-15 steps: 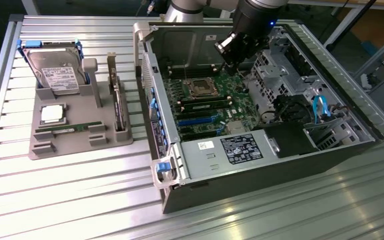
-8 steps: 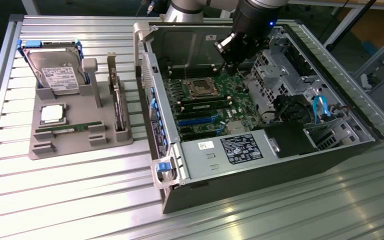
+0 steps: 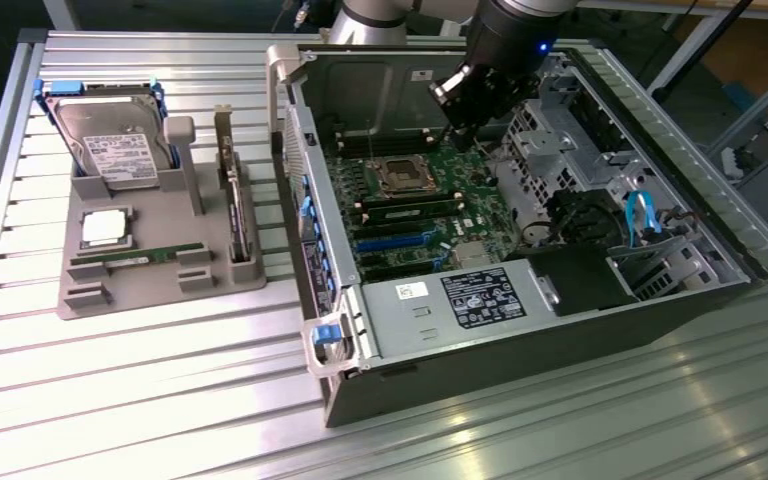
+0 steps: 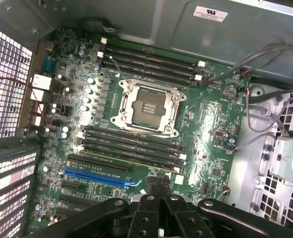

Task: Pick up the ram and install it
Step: 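Press down the ram until it locks into place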

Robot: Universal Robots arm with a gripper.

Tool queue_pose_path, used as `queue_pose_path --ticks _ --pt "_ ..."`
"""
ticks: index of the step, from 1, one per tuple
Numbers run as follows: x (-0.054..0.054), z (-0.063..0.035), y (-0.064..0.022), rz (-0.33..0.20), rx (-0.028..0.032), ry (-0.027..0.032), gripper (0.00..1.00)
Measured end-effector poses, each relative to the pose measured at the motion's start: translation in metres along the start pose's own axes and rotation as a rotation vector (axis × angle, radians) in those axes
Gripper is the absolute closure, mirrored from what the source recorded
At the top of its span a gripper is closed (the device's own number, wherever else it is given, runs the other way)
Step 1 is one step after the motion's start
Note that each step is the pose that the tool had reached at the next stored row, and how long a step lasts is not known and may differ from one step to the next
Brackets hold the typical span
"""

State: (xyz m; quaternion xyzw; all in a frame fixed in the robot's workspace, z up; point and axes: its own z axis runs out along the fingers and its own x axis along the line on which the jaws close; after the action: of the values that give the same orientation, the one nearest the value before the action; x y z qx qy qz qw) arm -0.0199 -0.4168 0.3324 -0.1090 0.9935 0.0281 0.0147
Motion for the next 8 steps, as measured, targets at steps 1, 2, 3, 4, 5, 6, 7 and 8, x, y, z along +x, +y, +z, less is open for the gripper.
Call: queue_pose_path --ticks 1,2,3,4,5,6,7,8 --pt "-0.0008 0.0000 -0.0004 0.001 -0.0022 0.0102 0.90" --pt "-0.0011 0.0001 -0.0005 0.001 -0.0037 0.0168 0.90" --pt "-0.0011 0.0000 -0.0005 0.001 -0.0038 0.0176 0.90" --pt "-0.0010 0.0001 -0.0005 0.001 -0.0038 0.0177 0.90" --pt "-0.0010 0.0001 -0.0006 0.001 -0.0040 0.0176 0.90" --pt "-0.0010 0.0001 -0.0006 0.004 -0.0039 0.0176 0.90" --pt "-0.0011 0.0002 -0.0006 0.014 -0.0035 0.0170 0.90" --pt "-0.0011 0.0002 -0.0006 0.029 -0.0031 0.0163 0.90"
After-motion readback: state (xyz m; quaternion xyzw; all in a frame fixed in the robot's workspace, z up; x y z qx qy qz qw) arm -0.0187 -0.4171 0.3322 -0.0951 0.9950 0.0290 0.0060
